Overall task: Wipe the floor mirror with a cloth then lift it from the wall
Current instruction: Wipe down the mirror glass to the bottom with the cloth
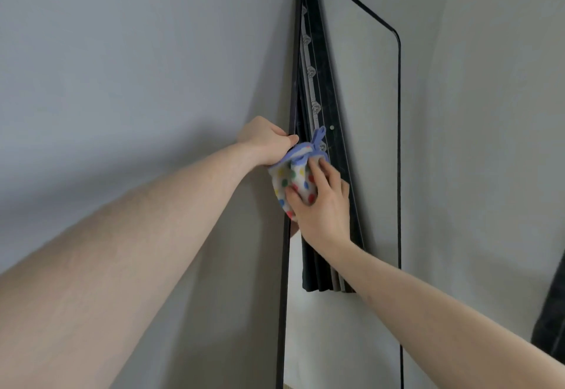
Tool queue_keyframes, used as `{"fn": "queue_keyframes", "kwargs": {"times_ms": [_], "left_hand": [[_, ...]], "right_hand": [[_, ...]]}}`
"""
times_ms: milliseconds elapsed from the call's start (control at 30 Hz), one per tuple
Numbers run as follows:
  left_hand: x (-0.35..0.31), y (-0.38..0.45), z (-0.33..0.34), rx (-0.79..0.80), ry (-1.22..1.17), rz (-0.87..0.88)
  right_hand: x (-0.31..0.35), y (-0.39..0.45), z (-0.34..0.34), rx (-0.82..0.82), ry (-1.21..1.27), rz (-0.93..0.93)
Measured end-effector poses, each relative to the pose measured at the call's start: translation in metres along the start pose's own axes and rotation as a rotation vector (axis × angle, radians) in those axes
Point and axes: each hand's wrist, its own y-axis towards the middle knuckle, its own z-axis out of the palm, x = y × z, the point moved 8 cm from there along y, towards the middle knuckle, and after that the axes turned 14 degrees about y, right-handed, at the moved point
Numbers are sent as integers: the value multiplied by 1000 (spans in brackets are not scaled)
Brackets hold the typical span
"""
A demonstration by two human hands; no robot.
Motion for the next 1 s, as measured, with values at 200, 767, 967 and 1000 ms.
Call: {"fn": "queue_keyframes", "kwargs": {"times_ms": [200, 767, 967, 1000], "left_hand": [[-3, -5, 1, 4, -21, -17], [2, -6, 2, -55, -70, -42], [1, -11, 3, -116, -55, -18], [0, -13, 4, -130, -27, -10]], "right_hand": [[-7, -28, 9, -33, -19, 11], [-161, -73, -46, 57, -104, 213], [-238, -36, -82, 172, -316, 407], [-247, -33, -86, 169, -299, 439]]}}
